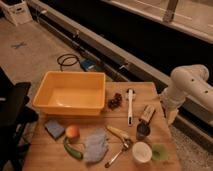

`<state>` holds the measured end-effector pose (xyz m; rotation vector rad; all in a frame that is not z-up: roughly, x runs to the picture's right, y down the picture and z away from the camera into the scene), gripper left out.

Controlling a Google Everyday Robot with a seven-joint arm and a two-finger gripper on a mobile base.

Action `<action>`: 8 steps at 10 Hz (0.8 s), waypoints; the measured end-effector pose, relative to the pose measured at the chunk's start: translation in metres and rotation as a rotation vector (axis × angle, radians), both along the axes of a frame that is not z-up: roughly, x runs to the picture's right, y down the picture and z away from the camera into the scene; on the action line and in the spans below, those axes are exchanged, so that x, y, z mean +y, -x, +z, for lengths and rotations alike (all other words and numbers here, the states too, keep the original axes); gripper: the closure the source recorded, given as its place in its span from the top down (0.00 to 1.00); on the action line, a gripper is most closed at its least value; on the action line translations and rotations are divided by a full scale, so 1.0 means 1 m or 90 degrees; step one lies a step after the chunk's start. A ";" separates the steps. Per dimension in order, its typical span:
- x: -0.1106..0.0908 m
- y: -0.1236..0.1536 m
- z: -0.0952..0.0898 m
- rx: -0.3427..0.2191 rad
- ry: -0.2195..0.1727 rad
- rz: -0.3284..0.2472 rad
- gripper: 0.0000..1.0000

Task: Place eraser in paper cup

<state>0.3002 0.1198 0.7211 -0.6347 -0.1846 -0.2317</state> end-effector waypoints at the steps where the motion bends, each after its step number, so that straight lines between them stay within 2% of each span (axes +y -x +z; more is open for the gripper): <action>1: 0.002 -0.001 -0.001 0.001 0.006 -0.001 0.80; 3: 0.000 0.001 0.000 0.002 0.001 -0.002 0.80; 6: -0.003 -0.009 0.009 0.028 -0.044 -0.009 0.80; 8: -0.005 -0.012 0.018 0.028 -0.058 -0.009 0.80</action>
